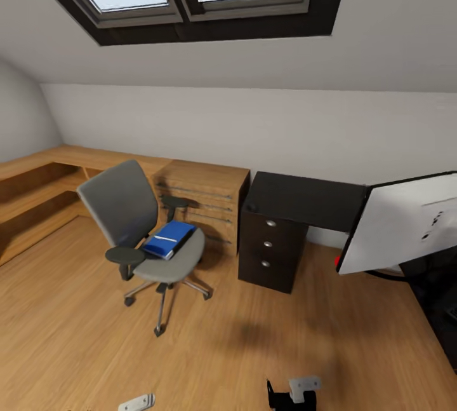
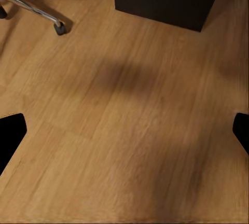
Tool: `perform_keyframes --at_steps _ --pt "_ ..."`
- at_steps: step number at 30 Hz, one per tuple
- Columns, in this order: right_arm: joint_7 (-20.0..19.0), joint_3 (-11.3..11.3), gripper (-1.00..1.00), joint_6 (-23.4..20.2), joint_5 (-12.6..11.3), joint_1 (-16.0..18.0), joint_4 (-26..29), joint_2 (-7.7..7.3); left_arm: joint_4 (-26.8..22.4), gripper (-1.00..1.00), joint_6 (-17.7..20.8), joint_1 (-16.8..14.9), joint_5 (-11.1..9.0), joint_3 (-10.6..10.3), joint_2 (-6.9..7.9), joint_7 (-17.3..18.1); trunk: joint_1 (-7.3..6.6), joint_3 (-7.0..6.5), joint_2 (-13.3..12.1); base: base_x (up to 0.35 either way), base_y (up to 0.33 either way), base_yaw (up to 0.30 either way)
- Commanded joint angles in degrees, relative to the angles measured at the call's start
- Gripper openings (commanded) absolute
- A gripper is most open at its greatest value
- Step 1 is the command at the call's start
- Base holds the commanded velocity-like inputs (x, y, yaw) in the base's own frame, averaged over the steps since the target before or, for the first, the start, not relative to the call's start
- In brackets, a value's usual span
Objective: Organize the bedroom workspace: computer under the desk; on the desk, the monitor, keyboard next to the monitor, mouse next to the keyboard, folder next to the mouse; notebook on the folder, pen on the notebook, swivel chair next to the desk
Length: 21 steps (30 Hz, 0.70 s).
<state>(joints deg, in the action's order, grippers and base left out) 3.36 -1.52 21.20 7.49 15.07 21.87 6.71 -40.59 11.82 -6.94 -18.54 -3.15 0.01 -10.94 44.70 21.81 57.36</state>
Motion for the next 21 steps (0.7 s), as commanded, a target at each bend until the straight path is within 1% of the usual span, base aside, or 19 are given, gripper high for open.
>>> perform_keyframes --at_steps 1,6,11,21 --pt "0.32 -0.15 1.0 0.14 0.6 0.05 -0.07 0.05 0.0 1.0 0.22 0.0 -0.53 -0.26 0.02 -0.49 -0.03 0.05 0.05 -0.276 0.0 -0.236" --pt "0.33 -0.15 1.0 0.15 0.6 0.05 -0.07 0.06 0.18 1.0 0.22 0.0 -0.53 -0.27 0.0 -0.53 -0.03 -0.04 0.05 -0.216 0.0 -0.247" --pt "0.33 -0.15 1.0 0.15 0.6 0.05 -0.07 0.06 0.22 1.0 0.22 0.0 -0.53 -0.27 -0.01 -0.56 -0.03 -0.09 0.05 -0.077 0.0 -0.194" --pt "0.33 -0.14 1.0 0.15 0.6 0.05 -0.07 0.06 0.24 1.0 0.14 0.0 -0.46 -0.27 -0.1 -0.57 -0.03 -0.1 0.05 -0.009 0.0 -0.024"
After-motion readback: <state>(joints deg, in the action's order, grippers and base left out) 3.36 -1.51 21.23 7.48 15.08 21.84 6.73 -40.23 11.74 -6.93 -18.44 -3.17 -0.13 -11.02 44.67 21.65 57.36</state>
